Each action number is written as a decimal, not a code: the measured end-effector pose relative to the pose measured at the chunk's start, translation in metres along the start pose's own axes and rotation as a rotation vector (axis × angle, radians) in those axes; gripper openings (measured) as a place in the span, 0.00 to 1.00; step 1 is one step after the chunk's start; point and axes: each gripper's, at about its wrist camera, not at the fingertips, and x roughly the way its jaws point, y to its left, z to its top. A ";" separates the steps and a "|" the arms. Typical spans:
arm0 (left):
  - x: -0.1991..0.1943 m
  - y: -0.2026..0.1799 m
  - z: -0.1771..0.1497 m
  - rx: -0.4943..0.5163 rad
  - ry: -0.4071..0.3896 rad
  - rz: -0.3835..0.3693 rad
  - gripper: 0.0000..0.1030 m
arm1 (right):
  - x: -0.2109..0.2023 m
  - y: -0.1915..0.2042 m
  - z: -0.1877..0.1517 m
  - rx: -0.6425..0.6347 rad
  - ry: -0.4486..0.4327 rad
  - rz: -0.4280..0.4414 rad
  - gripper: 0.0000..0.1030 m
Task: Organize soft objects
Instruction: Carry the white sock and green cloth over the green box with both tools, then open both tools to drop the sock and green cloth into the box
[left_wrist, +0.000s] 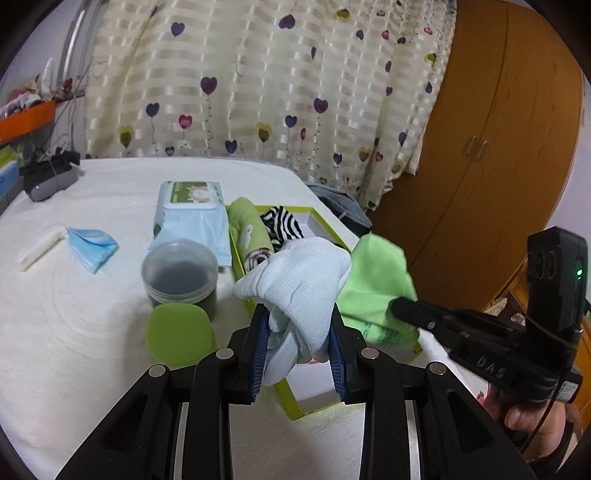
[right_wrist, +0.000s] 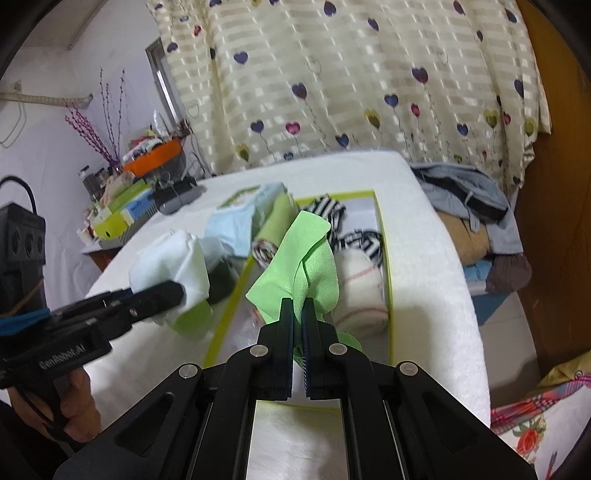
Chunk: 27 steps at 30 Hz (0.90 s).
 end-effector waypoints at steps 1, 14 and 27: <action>0.002 -0.001 0.000 0.002 0.005 -0.002 0.27 | 0.003 -0.001 -0.002 0.000 0.012 0.000 0.04; 0.033 -0.013 -0.011 0.030 0.097 -0.032 0.27 | 0.017 -0.013 -0.020 -0.034 0.119 -0.043 0.06; 0.047 -0.018 -0.017 0.048 0.160 -0.040 0.40 | 0.001 -0.015 -0.010 -0.037 0.029 -0.060 0.46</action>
